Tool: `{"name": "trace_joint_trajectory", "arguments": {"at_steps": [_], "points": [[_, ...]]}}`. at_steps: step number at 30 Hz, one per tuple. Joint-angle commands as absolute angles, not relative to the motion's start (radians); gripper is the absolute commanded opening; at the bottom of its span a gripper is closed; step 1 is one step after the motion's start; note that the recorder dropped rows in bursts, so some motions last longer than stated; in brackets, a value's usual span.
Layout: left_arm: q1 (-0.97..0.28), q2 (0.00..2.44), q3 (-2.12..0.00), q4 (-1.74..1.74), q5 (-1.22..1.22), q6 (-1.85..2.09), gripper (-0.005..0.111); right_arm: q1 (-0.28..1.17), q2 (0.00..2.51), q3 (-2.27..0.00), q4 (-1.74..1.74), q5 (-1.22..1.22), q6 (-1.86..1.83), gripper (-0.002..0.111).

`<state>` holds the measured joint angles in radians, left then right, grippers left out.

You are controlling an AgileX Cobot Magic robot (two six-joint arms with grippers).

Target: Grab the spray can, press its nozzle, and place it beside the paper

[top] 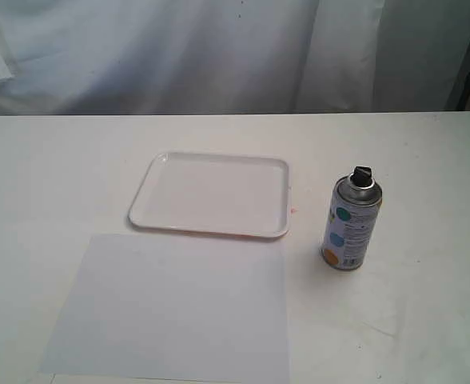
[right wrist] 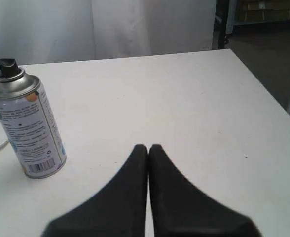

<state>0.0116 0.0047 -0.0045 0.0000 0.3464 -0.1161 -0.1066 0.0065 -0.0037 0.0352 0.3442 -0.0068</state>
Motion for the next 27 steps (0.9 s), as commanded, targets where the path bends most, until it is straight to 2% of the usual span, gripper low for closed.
{"name": "trace_joint_trajectory", "arguments": {"at_steps": [1, 8, 20, 22, 27], "points": [[0.011, 0.000, 0.000, 0.000, 0.341, -0.121, 0.000, -0.110, 0.000, 0.000, 0.000, 0.240, -0.015, 0.000], [0.011, 0.000, 0.000, 0.000, 0.341, -0.121, 0.000, -0.110, 0.000, 0.000, 0.000, -0.234, 0.000, 0.000], [0.011, 0.000, 0.000, 0.000, 0.341, -0.121, 0.000, -0.110, 0.000, 0.000, 0.000, -0.512, 0.000, 0.000], [0.011, 0.000, 0.000, 0.000, 0.341, -0.121, 0.000, -0.110, 0.000, 0.000, 0.000, -0.518, 0.006, 0.000], [0.011, 0.000, 0.000, 0.000, 0.341, -0.121, 0.000, -0.110, 0.115, -0.215, 0.000, -0.289, 0.033, 0.000]]}}
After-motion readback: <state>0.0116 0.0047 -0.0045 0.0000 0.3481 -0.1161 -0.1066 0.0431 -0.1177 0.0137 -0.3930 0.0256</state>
